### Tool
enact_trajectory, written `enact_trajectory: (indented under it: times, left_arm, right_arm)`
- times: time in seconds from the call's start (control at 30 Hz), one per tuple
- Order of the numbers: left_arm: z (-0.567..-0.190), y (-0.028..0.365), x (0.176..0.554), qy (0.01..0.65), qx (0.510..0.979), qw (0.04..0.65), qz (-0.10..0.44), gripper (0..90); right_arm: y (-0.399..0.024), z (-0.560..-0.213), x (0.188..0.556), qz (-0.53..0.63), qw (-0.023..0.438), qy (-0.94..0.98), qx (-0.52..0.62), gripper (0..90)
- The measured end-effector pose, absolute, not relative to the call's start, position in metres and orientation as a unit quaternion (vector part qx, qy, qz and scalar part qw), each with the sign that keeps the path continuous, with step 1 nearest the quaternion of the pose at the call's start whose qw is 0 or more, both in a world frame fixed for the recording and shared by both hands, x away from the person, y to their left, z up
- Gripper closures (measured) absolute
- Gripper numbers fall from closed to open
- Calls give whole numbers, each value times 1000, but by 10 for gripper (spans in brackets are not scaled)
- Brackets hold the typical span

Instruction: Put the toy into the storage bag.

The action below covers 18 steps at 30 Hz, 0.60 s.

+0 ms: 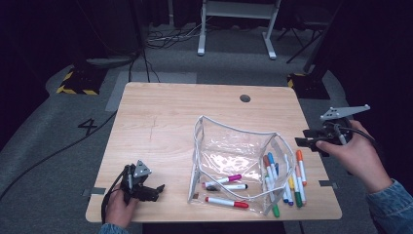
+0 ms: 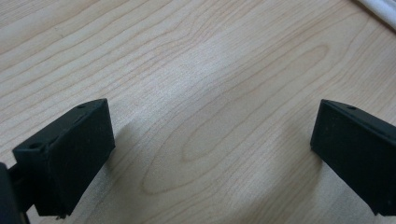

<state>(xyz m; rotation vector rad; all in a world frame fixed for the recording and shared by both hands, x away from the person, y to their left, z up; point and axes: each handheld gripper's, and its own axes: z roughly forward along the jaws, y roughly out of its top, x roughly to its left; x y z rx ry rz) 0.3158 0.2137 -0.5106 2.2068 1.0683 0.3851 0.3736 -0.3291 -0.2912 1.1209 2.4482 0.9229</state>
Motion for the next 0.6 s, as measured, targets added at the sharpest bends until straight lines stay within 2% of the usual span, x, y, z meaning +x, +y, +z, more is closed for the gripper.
enact_trajectory:
  times: [0.27,0.6]
  left_arm:
    - [-511,214,316,407,841,324,147,0]
    - [-511,214,316,408,841,324,147,0]
  right_arm:
    - [-372,-329,384,303,151,827,450,527]
    - [-395,-387,394,270,129,815,497,528]
